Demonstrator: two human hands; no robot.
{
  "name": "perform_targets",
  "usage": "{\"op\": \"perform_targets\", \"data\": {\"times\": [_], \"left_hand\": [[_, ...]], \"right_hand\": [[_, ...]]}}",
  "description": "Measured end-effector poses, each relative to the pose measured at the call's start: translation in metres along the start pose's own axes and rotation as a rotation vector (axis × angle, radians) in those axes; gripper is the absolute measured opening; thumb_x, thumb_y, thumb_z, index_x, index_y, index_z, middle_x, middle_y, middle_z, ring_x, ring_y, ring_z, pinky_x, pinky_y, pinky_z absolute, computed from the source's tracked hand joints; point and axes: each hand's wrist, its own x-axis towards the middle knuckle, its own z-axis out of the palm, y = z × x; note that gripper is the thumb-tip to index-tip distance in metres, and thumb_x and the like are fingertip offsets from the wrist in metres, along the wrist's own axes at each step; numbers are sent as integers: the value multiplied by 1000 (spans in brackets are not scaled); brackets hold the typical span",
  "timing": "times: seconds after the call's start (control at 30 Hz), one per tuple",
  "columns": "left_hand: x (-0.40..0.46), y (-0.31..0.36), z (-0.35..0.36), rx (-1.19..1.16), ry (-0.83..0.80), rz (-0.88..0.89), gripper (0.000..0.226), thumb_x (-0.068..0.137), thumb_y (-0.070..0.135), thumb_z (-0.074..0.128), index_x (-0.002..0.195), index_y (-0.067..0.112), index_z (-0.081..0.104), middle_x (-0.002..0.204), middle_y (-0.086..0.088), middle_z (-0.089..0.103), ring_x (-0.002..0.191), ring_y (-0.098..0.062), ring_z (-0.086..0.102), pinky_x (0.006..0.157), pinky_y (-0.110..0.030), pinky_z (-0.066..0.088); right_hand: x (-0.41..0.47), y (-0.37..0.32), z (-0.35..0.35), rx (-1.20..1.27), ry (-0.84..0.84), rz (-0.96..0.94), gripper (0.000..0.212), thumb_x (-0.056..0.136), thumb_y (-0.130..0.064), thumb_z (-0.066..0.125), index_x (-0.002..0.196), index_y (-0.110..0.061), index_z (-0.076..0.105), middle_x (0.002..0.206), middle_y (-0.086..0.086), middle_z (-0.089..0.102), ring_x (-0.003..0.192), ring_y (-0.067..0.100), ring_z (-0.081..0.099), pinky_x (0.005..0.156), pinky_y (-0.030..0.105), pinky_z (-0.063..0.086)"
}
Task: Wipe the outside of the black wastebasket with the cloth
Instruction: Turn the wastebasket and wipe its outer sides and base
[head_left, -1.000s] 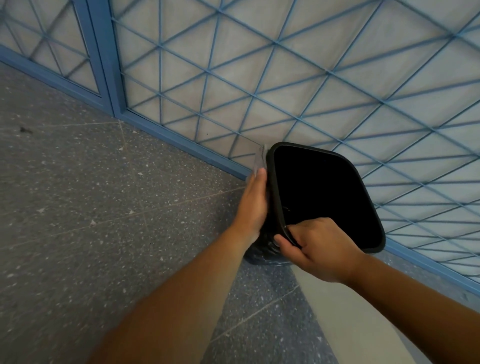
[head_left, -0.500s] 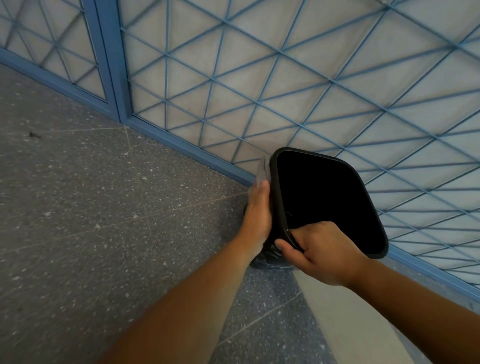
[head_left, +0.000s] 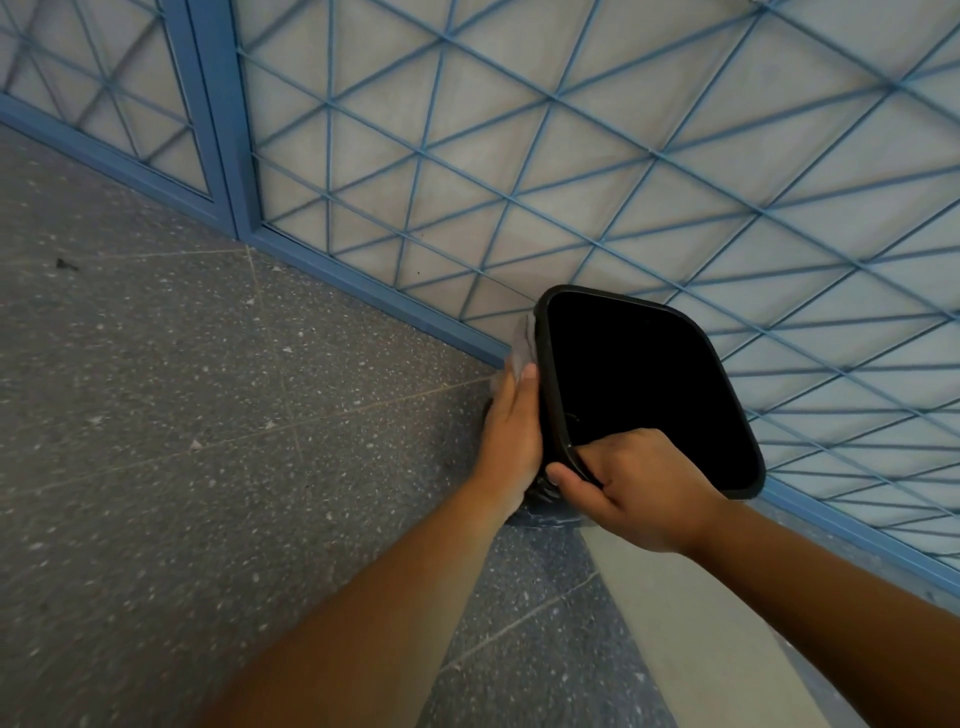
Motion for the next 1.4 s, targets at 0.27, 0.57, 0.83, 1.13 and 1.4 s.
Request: {"op": "perform_targets", "data": {"times": [0.27,0.57,0.83,1.13,1.4], "left_hand": [[0,4,1,-20,20,-34,49,108,50,39,150,29,54,147,-2,60,136,-17,57,117,-40,44],[11,11,2,-144,89,-113,54,103,55,45,145,24,60,140,-1,66,128,-14,63,110,-34,50],[12,18,9,-108,92,-79,47,109,47,40,142,20,61,140,-5,65,129,-18,62,111,-37,49],[19,16,6,-225,57,-132,49,106,47,45,143,21,62,138,-7,69,129,-21,65,111,-40,51],[22,19,4,-293,33,-155,53,100,52,51,138,19,65,140,-8,67,132,-23,63,116,-44,46]], "right_hand": [[0,-1,-2,31,-15,36,52,95,-54,28,61,-21,49,51,-6,46,45,12,43,50,30,38],[4,2,-3,22,-17,21,51,94,-53,29,58,-20,44,49,-5,41,43,12,38,48,26,28],[8,5,-2,38,-24,6,51,95,-52,30,59,-20,46,49,-5,44,43,12,41,50,23,29],[8,5,-4,25,-42,8,53,94,-54,27,58,-20,46,50,-2,46,44,14,43,49,26,33],[8,5,-4,24,-28,5,51,94,-54,28,57,-22,42,48,-5,41,42,12,40,46,18,23]]}}
